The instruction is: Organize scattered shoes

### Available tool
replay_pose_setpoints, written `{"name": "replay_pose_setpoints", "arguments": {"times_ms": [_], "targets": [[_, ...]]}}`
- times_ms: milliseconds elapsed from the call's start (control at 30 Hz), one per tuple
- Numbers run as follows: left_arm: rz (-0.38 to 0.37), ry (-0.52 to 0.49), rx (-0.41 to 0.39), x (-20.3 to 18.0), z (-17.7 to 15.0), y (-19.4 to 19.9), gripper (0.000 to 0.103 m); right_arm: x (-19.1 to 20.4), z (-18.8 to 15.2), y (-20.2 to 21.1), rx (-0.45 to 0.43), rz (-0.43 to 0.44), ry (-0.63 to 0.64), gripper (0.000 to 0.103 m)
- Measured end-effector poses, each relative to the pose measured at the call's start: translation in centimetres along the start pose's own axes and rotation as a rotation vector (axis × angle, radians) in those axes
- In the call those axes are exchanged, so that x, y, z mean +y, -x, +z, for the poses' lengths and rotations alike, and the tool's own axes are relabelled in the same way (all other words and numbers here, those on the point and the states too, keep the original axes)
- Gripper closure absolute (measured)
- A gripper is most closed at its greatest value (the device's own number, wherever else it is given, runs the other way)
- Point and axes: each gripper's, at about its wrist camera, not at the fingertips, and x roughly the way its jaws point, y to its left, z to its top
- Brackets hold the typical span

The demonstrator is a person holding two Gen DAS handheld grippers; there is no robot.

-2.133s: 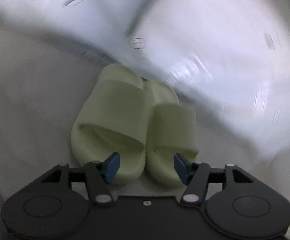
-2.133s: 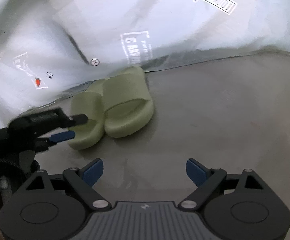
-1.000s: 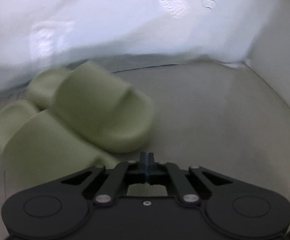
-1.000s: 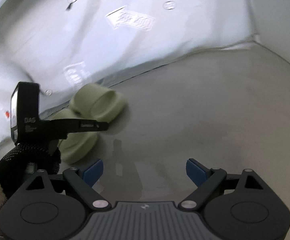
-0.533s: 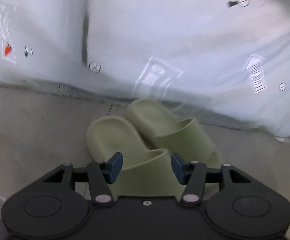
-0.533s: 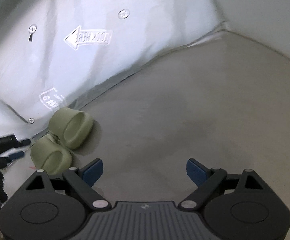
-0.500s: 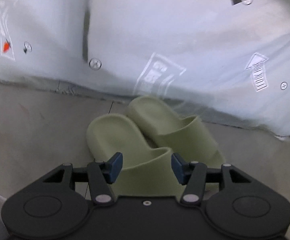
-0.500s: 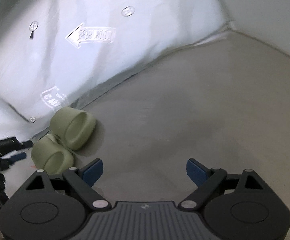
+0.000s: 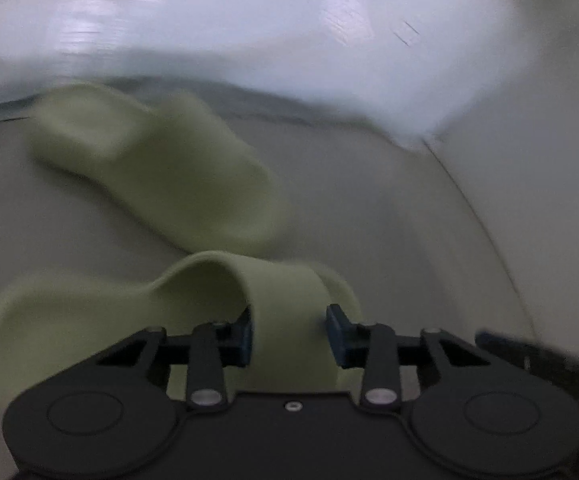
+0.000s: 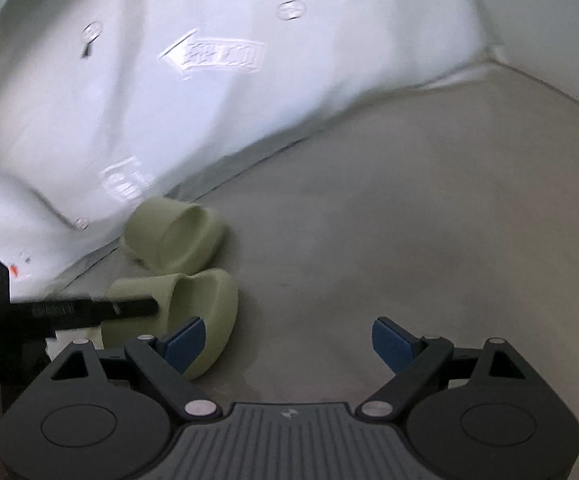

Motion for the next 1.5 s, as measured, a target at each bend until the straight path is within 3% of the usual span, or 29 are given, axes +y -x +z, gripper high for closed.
{"name": "replay_pose_setpoints", "arguments": {"times_ms": [67, 200, 367, 467, 533, 733, 767, 800, 867, 967, 1233, 1400, 1500], "targets": [[-0.037, -0.048, 0.052, -2.9, -0.6, -1.6, 0.077, -1.3, -0.9, 1.7, -0.024, -0.030, -0.023, 0.012], [-0.119, -0.188, 0.152, -9.9, -2.4, -4.7, 0.081, -4.4, -2.2, 6.2, -0.094, -0.099, -0.063, 0.012], [-0.190, -0.289, 0.250, -16.5, -5.3, -6.3, 0.084, -8.5, -4.9, 11.3, -0.154, -0.161, -0.117, 0.012], [-0.190, -0.283, 0.266, -17.9, -6.7, -6.0, 0.084, -10.7, -6.2, 13.7, -0.170, -0.172, -0.164, 0.012], [-0.230, -0.271, 0.311, -18.2, -7.8, -5.5, 0.082, -11.7, -7.0, 15.0, -0.173, -0.175, -0.181, 0.012], [-0.251, -0.389, 0.401, -20.4, -11.6, -3.6, 0.079, -13.2, -9.2, 17.3, -0.134, -0.155, -0.180, 0.012], [-0.246, -0.389, 0.403, -20.5, -11.8, -3.4, 0.077, -13.2, -9.2, 17.3, -0.127, -0.150, -0.178, 0.012], [-0.239, -0.389, 0.404, -20.7, -12.2, -3.1, 0.069, -13.3, -9.3, 17.5, -0.114, -0.145, -0.161, 0.012], [-0.208, -0.350, 0.368, -20.9, -12.4, -2.2, 0.059, -13.5, -9.5, 17.8, -0.088, -0.132, -0.118, 0.012], [-0.147, -0.284, 0.238, -20.8, -13.0, 0.2, 0.049, -13.2, -9.3, 17.8, -0.062, -0.106, -0.068, 0.012], [-0.134, -0.099, -0.020, -18.8, -14.8, 8.4, 0.046, -10.5, -10.2, 17.1, 0.081, -0.021, 0.214, 0.012], [-0.098, 0.106, -0.198, -17.0, -17.3, 14.1, 0.046, -6.4, -11.9, 16.0, 0.192, 0.091, 0.490, 0.012], [-0.054, 0.155, -0.243, -17.1, -19.4, 15.2, 0.046, -4.0, -13.1, 14.4, 0.260, 0.179, 0.623, 0.012]]}}
